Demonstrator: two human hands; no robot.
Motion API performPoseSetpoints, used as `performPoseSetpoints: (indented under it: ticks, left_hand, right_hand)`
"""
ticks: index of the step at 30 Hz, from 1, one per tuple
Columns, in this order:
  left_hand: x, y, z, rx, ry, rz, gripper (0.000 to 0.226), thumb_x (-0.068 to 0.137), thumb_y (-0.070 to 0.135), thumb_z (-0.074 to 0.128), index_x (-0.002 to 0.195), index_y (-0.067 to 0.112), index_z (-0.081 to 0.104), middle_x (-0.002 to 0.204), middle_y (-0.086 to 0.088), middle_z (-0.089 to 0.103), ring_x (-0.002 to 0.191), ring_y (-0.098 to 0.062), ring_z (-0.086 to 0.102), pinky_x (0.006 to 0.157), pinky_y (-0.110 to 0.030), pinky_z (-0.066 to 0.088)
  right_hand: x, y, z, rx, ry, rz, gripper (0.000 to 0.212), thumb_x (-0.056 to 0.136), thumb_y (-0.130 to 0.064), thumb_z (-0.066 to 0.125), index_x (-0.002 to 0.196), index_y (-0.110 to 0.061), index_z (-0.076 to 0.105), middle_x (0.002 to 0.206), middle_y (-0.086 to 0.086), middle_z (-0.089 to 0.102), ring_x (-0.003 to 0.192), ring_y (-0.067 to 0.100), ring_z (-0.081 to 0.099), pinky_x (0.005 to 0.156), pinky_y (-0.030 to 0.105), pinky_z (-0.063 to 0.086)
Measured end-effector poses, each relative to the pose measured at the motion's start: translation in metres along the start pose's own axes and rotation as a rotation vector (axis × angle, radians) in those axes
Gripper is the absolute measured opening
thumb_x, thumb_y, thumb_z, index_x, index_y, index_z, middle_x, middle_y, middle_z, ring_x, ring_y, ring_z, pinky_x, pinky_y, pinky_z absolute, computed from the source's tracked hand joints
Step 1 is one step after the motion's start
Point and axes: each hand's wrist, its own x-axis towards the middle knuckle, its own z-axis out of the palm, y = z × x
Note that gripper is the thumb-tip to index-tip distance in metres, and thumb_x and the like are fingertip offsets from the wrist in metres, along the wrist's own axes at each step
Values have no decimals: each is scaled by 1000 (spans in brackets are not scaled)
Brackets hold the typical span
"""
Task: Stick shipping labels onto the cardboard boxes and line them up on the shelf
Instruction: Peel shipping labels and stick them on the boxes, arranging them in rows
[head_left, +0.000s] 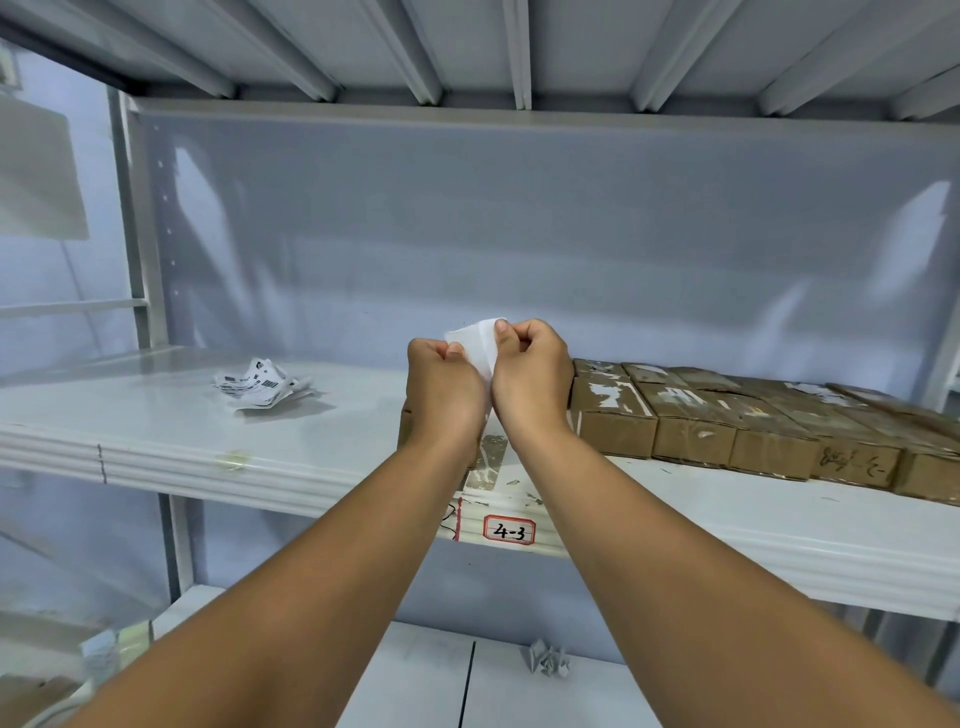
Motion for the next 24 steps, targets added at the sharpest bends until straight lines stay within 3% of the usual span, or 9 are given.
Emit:
performPoseSetpoints:
  ticks: [4,8,14,24]
  left_hand:
    - [-6,-1,-2,127,42,90,10,99,25,32,95,21,39,77,9,49,68,-11,48,74,-36,45]
    - [-4,-2,-6,137,43,145,9,100,22,35,93,20,41,75,10,48,64,-7,46,60,-30,37]
    - [3,-1,-5,109,29,138,11,99,18,36,89,19,41,76,6,49,64,-11,46,62,-31,39]
    - [10,1,-6,110,-5,167,9,99,14,37,91,15,41,74,4,46,63,-12,42,55,-29,34]
  right_hand:
    - [-3,0,0,-32,10,-60,20,98,-23,49,81,-13,51,74,-4,53,74,17,47,55,27,24]
    - [-2,1,0,-67,1,-43,20,98,-24,49,81,-13,51,75,-4,53,75,17,49,52,27,28]
    - [3,3,-4,-104,-12,-10,21,98,-27,48,83,-14,54,79,-2,57,77,20,52,64,27,32]
    - [13,6,-10,-112,-25,1,21,97,-28,51,82,-15,57,75,-5,55,74,17,50,65,26,34]
